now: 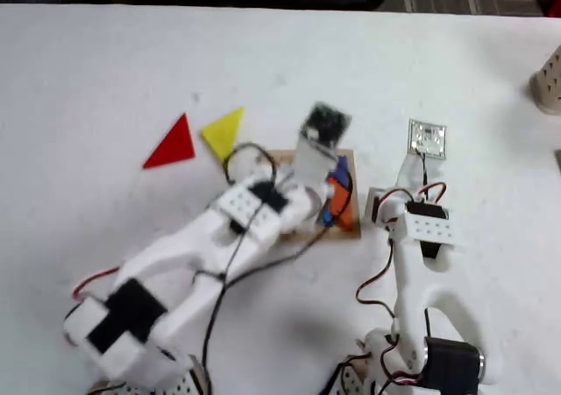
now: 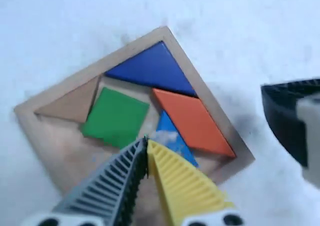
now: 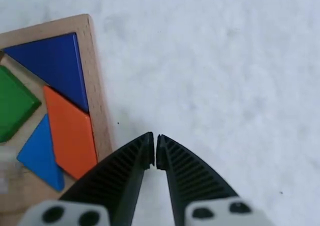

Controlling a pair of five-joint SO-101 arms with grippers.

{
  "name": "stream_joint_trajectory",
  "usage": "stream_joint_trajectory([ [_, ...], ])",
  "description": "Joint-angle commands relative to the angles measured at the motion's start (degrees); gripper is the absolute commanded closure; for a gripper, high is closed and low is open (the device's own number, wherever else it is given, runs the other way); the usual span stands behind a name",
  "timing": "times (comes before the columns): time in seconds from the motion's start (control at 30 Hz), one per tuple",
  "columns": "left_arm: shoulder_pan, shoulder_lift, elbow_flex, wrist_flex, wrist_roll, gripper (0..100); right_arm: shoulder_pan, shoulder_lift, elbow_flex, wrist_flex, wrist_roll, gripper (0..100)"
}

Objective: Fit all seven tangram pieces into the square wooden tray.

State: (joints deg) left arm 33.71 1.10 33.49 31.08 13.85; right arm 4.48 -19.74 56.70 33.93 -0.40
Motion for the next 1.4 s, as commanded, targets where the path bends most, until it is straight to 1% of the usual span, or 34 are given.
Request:
stream_joint_trajectory([
  [0.0,6.7,-5.5,8.8,-3.8,0.3,98,-0.8,-1.7,-2.3,-1.0,0.8,97.8],
  [0.1,9.6,-2.3,8.3,-5.6,0.4,98,-0.9,-1.7,-2.3,-1.0,0.8,97.9],
  [0.2,10.7,3.1,4.0,-5.5,0.4,98,-0.8,-1.7,-2.3,-1.0,0.8,98.0],
  [0.37,7.7,9.5,-3.3,-4.7,0.7,98,-0.7,-1.7,-2.3,-1.0,0.8,98.0],
  [0.43,6.2,10.7,-5.0,-3.9,2.4,98,-0.7,-1.7,-2.1,-1.0,0.8,98.0],
  [0.6,3.6,10.8,-5.3,-4.0,2.7,98,-0.8,-1.7,-1.9,-1.0,0.8,97.9],
  [0.8,3.6,11.2,-5.7,-4.1,2.8,98,-0.7,-1.7,-1.9,-1.0,0.8,97.9],
  [0.9,3.3,11.3,-5.6,-7.0,3.1,98,-0.7,-1.7,-1.9,-1.0,0.8,97.9],
  [1.0,1.4,11.4,-5.6,-10.6,3.2,98,-0.8,-1.7,-1.8,-1.0,0.8,97.9],
  [1.13,-1.0,11.3,-5.6,-12.5,3.2,98,-0.8,-1.7,-1.8,-1.0,0.8,97.9],
  [1.37,1.8,9.1,-4.0,-9.4,2.7,98,-0.7,-1.7,-1.8,-1.1,0.8,97.9],
])
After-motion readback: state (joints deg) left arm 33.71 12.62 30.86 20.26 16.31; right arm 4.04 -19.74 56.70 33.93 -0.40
